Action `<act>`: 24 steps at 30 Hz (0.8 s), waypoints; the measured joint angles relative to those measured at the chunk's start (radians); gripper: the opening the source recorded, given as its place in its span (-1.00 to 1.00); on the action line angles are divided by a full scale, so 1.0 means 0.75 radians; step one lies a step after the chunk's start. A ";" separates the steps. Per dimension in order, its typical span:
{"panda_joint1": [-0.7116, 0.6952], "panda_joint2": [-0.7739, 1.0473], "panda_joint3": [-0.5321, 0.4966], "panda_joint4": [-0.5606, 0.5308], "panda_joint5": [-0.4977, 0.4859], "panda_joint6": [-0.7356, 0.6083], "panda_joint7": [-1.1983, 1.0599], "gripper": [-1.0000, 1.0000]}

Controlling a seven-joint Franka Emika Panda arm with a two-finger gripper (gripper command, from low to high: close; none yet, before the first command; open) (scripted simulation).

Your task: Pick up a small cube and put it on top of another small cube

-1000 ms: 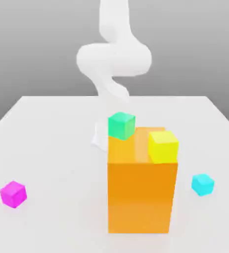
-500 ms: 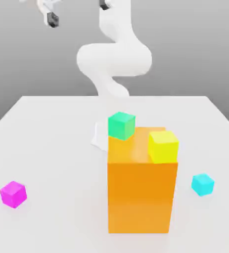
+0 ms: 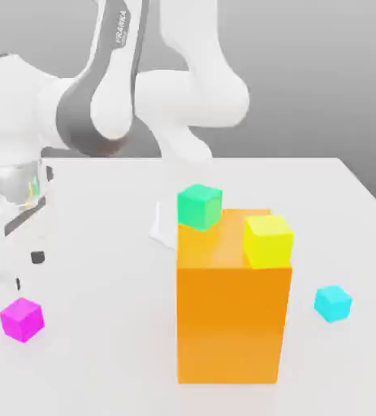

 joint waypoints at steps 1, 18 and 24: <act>0.011 0.086 -0.042 0.007 -0.014 0.032 0.094 0.00; -0.077 0.371 0.036 0.055 0.075 0.190 0.112 0.00; -0.180 0.408 0.165 0.070 0.168 0.255 0.039 0.00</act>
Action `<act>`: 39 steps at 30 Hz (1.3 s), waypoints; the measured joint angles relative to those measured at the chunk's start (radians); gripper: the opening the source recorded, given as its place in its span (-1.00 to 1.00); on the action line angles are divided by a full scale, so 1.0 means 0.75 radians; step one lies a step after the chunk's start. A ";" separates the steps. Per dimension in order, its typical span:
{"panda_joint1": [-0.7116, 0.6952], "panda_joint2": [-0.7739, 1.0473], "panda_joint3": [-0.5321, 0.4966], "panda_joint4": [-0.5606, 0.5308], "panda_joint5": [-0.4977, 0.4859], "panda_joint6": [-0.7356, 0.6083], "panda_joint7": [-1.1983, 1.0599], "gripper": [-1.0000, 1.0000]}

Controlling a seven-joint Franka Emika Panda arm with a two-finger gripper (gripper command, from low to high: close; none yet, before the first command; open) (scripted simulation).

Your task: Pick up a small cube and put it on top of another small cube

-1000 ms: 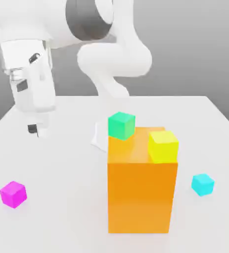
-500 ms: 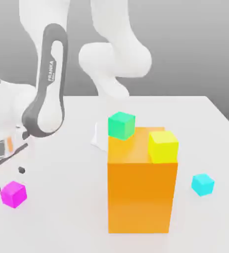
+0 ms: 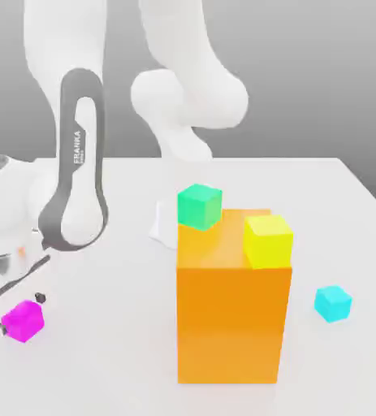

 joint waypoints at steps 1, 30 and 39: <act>-0.018 0.003 0.023 0.002 0.016 0.010 -0.013 -1.00; 0.177 -0.210 -0.229 -0.051 -0.216 -0.176 0.162 -1.00; 0.261 -0.266 -0.135 0.023 -0.360 -0.210 -0.031 -1.00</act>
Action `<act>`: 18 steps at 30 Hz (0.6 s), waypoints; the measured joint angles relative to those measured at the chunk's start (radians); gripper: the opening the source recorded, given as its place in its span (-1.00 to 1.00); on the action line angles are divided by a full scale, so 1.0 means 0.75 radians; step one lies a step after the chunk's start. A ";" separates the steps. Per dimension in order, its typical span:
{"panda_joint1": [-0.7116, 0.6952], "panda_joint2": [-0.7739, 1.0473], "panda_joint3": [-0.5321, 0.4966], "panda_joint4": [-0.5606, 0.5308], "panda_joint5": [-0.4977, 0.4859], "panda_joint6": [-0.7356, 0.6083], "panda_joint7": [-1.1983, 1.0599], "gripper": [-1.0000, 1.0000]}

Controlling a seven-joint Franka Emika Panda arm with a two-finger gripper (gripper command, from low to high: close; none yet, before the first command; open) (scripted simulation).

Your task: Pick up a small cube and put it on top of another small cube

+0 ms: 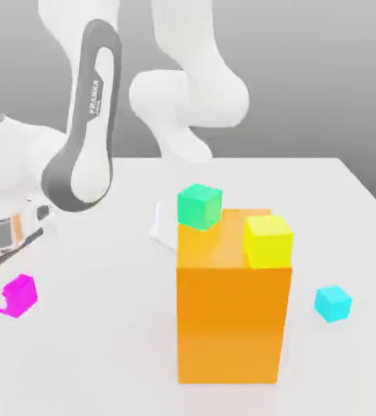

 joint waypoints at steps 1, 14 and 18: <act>0.020 0.006 0.022 0.022 -0.032 -0.004 -0.043 -1.00; 0.282 0.086 0.339 0.290 -0.399 -0.069 -0.661 -1.00; 0.325 0.097 0.478 0.309 -0.427 -0.085 -0.932 -1.00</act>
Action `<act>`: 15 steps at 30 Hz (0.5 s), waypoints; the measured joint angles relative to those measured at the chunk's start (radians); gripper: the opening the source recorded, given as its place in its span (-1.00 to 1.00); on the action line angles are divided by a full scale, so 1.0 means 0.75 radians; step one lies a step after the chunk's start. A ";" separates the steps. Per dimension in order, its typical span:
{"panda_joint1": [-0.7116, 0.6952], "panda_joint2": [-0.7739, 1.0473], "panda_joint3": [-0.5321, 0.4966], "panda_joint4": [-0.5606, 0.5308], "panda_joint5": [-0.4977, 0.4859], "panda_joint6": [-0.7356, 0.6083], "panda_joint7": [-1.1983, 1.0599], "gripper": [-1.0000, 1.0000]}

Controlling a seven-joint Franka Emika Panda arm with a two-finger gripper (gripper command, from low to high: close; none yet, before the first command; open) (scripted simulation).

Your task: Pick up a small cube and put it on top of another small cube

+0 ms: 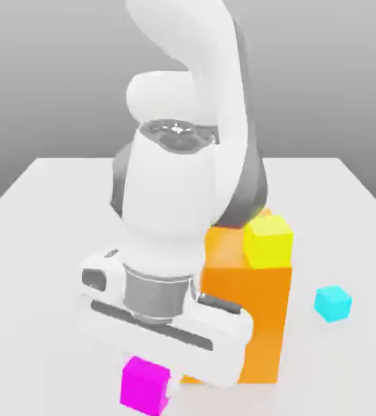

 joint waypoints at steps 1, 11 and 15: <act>0.005 -0.001 0.040 -0.005 0.003 -0.002 -0.076 -1.00; 0.040 -0.074 0.454 -0.143 0.102 -0.012 -0.890 -1.00; 0.042 -0.170 0.632 -0.272 0.229 -0.008 -1.273 -1.00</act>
